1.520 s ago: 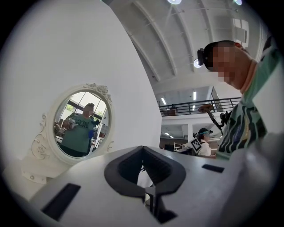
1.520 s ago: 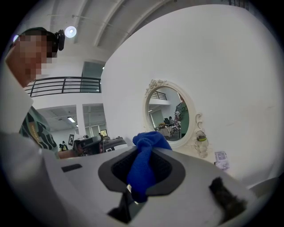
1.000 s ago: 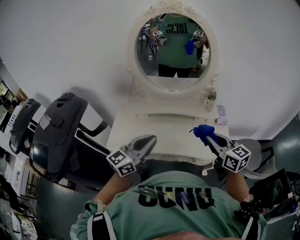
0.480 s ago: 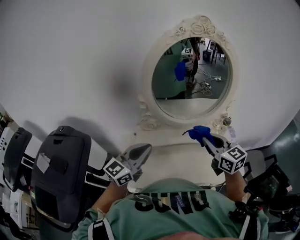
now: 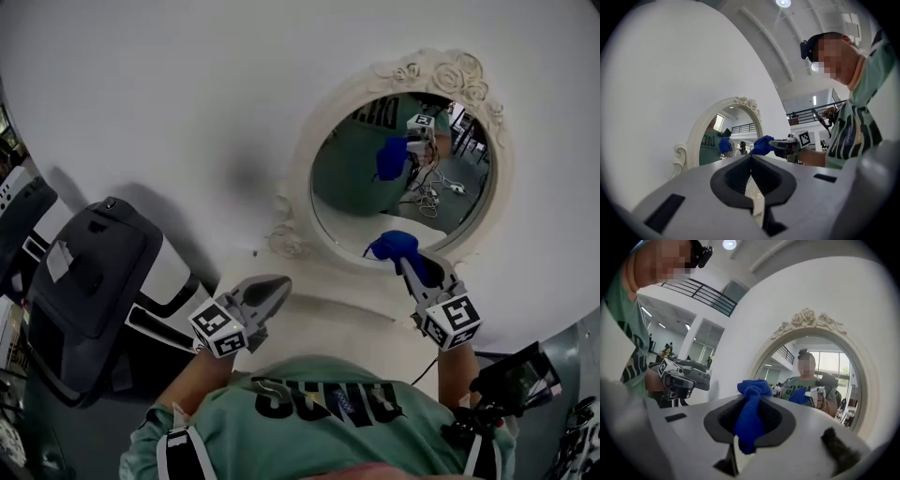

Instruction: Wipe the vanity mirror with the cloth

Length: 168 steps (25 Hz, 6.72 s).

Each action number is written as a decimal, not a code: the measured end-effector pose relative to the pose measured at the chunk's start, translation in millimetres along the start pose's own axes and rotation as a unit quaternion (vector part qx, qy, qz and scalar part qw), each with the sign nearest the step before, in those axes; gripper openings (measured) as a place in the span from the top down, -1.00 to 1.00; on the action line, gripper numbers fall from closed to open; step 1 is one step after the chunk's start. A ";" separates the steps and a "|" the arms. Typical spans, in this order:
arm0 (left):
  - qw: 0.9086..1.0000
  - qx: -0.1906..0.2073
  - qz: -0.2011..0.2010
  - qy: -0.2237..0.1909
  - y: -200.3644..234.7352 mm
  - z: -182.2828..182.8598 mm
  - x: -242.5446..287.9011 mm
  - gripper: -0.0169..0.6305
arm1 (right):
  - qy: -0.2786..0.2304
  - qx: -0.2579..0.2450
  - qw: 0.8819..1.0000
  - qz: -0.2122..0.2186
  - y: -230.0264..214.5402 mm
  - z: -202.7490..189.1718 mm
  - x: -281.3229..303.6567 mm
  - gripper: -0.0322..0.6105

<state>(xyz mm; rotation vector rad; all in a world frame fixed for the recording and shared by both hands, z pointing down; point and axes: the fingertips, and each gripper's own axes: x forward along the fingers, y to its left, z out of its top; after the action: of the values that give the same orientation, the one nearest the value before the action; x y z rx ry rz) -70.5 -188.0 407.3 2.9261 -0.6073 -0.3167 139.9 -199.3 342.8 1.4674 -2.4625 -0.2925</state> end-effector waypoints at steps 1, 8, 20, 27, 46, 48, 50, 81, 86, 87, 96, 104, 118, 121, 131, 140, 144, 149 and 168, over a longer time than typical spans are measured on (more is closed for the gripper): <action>1.000 -0.004 0.009 -0.001 -1.3 -1.4 5.2 0.92 | -0.005 -0.021 1.000 -0.002 -10.2 7.8 5.9 0.74; 0.998 0.008 0.053 -0.011 3.1 3.4 14.5 0.92 | -0.062 -0.195 0.975 -0.083 -64.9 87.0 64.9 0.74; 0.997 0.006 0.078 -0.023 46.5 6.9 -14.6 0.92 | -0.058 -0.394 0.881 -0.254 -100.0 178.4 155.7 0.74; 0.996 0.005 0.087 -0.028 58.3 10.7 -29.1 0.92 | -0.055 -0.418 0.861 -0.286 -104.6 189.3 169.8 0.74; 0.994 0.004 0.101 -0.031 52.2 11.8 -43.8 0.92 | -0.010 -0.536 0.821 -0.197 -17.9 103.2 224.8 0.74; 0.994 0.006 0.106 -0.033 54.2 12.9 -49.2 0.92 | -0.003 -0.531 0.820 -0.211 -25.3 104.6 234.5 0.74; 0.993 0.007 0.112 -0.037 56.4 14.6 -53.6 0.92 | 0.000 -0.529 0.818 -0.224 -28.4 110.4 241.0 0.74; 0.991 -0.026 0.129 0.008 47.7 -13.5 -76.3 0.92 | 0.280 -0.576 0.763 0.089 44.2 -257.8 237.1 0.75; 0.992 -0.008 0.124 -0.006 38.0 3.4 -74.4 0.92 | 0.140 -0.532 0.835 -0.001 36.6 -109.9 220.8 0.74; 0.992 -0.004 0.123 -0.009 35.9 7.2 -72.7 0.92 | 0.102 -0.524 0.845 -0.038 25.4 -63.0 215.1 0.74; 0.992 0.020 0.122 -0.024 46.6 15.1 -77.2 0.92 | -0.041 -0.466 0.831 -0.301 -93.1 189.4 174.0 0.74; 0.991 0.023 0.131 -0.025 68.1 11.7 -87.0 0.92 | -0.018 -0.473 0.822 -0.318 -96.2 165.4 227.8 0.74; 0.994 -0.012 0.104 0.004 37.9 0.4 -59.0 0.92 | 0.110 -0.607 0.785 -0.058 44.2 -74.3 287.4 0.74; 0.993 -0.022 0.114 0.008 43.5 -5.0 -63.3 0.92 | 0.161 -0.610 0.775 0.019 60.6 -175.0 276.6 0.74; 0.993 -0.044 0.106 0.021 41.2 -22.4 -59.5 0.92 | 0.280 -0.638 0.715 0.057 32.5 -267.8 239.1 0.75; 0.996 -0.013 0.090 -0.004 32.6 2.0 -53.4 0.92 | 0.227 -0.545 0.805 0.053 43.2 -204.2 232.0 0.75; 0.996 -0.002 0.088 -0.015 22.5 13.5 -52.7 0.92 | 0.099 -0.538 0.836 -0.053 14.8 -42.4 201.7 0.75; 0.996 0.005 0.089 -0.020 49.2 7.1 -50.6 0.92 | 0.002 -0.537 0.819 -0.204 -50.6 114.9 203.3 0.75; 0.996 -0.005 0.083 -0.018 39.3 15.0 -41.2 0.92 | 0.036 -0.599 0.747 -0.285 -81.9 123.6 209.4 0.75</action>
<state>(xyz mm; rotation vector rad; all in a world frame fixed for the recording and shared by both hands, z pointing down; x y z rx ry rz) -125.7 -208.4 407.0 2.8423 -0.8461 -0.3517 72.5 -417.5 225.8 1.3784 -1.0728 -1.5219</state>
